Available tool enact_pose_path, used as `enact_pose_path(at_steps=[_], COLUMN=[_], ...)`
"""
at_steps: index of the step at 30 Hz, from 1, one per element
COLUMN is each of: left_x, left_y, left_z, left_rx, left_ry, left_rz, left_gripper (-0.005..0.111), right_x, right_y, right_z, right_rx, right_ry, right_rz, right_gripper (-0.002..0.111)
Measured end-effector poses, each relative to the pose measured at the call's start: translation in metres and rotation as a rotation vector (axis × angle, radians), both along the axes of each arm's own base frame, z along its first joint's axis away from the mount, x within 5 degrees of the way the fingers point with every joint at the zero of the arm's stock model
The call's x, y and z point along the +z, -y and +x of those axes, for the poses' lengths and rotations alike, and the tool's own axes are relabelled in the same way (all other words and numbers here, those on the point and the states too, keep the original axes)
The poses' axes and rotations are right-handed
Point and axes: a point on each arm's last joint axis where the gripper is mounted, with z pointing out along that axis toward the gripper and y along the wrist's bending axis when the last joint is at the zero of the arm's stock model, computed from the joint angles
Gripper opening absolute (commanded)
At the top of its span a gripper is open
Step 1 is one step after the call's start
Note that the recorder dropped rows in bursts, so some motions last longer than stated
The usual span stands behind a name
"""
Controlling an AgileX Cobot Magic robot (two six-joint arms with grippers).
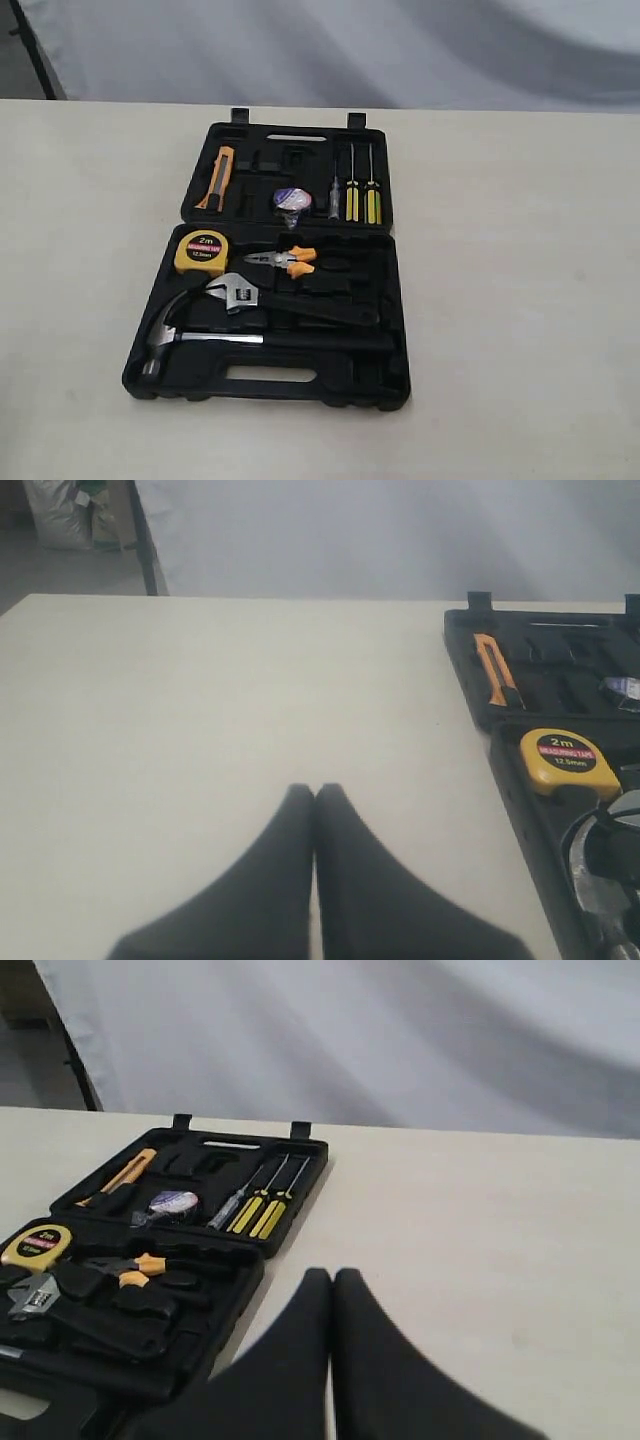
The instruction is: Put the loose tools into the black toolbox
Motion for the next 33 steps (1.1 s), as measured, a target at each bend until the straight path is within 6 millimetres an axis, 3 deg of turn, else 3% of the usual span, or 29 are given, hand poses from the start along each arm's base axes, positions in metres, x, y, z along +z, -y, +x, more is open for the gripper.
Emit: enact_pose_path(at_steps=[9,18,33], left_x=[0.0,0.0,0.0], left_y=[0.0,0.0,0.0], left_z=[0.0,0.0,0.0], left_rx=[0.0,0.0,0.0], left_ry=[0.0,0.0,0.0], left_rz=[0.0,0.0,0.0], left_gripper=[0.001,0.001,0.001], right_x=[-0.0005,0.0013,-0.0025], right_y=[0.0005,0.0083,0.009], right_z=[-0.0005,-0.0065,-0.0045], right_rx=[-0.018,-0.231,-0.23], right_ry=[0.002,0.05,0.059], right_rz=[0.01,0.021,-0.054], right_gripper=[0.0,0.0,0.0])
